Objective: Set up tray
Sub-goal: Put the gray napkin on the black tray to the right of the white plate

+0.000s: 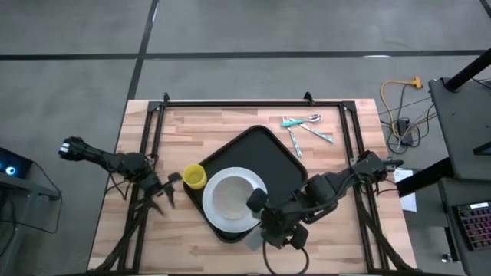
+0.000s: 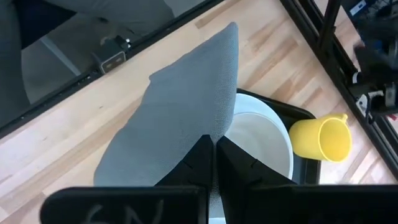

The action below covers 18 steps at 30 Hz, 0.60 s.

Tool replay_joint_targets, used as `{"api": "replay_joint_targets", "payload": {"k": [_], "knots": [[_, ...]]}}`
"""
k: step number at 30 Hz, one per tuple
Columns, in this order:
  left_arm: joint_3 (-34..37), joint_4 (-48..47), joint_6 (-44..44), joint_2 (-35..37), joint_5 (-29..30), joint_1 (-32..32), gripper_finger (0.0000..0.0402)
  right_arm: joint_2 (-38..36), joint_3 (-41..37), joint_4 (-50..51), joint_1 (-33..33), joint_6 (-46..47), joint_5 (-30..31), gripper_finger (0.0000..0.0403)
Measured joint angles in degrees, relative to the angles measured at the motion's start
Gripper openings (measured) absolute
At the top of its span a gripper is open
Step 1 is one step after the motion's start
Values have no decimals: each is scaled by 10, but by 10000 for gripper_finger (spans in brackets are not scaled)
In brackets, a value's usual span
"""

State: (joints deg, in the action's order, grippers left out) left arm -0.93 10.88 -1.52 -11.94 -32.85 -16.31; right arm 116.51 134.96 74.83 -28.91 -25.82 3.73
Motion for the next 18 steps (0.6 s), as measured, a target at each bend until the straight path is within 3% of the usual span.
{"api": "replay_joint_targets", "payload": {"k": [4, 6, 8, 11, 18], "knots": [[0, -15, 19, 0, 228, 0, 159, 0, 0, 0, 2, -1, 4, 8], [0, -15, 24, 1, 303, 1, 159, 0, 0, 0, 2, -1, 7, 8], [0, -12, 44, 1, 300, 0, 159, 0, 0, 3, 2, -1, 8, 8], [0, -16, 68, 1, 244, 0, 159, 0, 0, 3, 2, 2, 8, 8], [2, -39, 69, 0, 241, 0, 159, 0, 0, 3, 2, 2, 8, 8]]}}
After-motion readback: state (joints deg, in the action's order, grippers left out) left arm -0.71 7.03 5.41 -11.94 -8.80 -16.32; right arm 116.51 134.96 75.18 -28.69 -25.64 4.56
